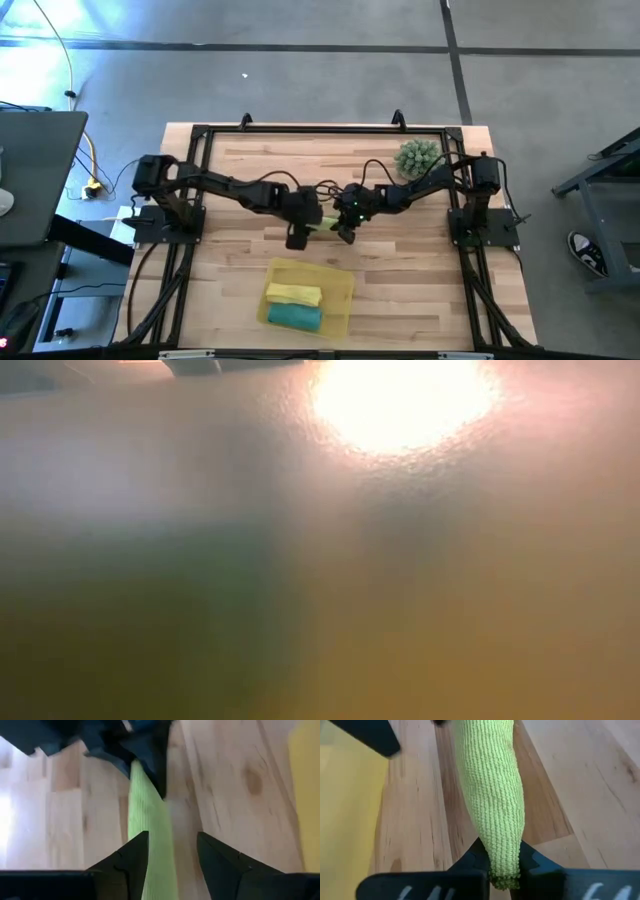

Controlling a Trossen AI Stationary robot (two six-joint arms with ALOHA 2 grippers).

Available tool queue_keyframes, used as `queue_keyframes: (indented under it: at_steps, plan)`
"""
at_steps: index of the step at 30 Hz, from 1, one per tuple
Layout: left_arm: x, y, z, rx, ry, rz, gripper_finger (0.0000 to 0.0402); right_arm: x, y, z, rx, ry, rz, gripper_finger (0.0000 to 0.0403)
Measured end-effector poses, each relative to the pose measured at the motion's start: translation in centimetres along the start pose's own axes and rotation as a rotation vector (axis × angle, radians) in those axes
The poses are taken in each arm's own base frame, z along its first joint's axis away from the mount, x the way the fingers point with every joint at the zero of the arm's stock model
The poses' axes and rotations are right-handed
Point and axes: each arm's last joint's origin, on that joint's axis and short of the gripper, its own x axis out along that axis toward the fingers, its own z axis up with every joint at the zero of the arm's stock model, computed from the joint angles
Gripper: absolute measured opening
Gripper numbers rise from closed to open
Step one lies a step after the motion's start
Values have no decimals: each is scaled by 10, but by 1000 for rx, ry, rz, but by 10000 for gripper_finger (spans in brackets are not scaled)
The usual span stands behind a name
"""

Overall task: Roll microfiber towels into tight, uniform cylinder then place into a basket
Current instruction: Roll the green towel, then put the rolled green towel into the yellow bin

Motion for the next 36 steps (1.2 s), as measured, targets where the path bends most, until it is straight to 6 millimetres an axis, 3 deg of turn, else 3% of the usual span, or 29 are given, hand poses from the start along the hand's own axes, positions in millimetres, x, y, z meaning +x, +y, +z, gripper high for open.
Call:
queue_keyframes:
  at_steps: [11, 16, 22, 28, 32, 36]
  plan:
    - [40, -1, -14, -73, 100, 29, 203, 0, 0, 1, -3, -16, -6, 16]
    - [54, -1, -20, -67, 150, 121, 209, 0, 0, 2, -4, -19, -7, 16]
    - [55, -2, -21, -120, 154, 119, 141, 0, 0, 2, -72, -20, -8, 26]
    - [56, -2, -21, -124, 149, 88, 22, -9, 2, 4, -192, -8, -24, 105]
    - [55, -1, -21, -142, 149, 102, 26, -32, 2, 5, -193, 59, -63, 145]
    - [50, -3, -20, -117, 148, 102, 24, -61, 7, 8, -205, 95, -133, 155]
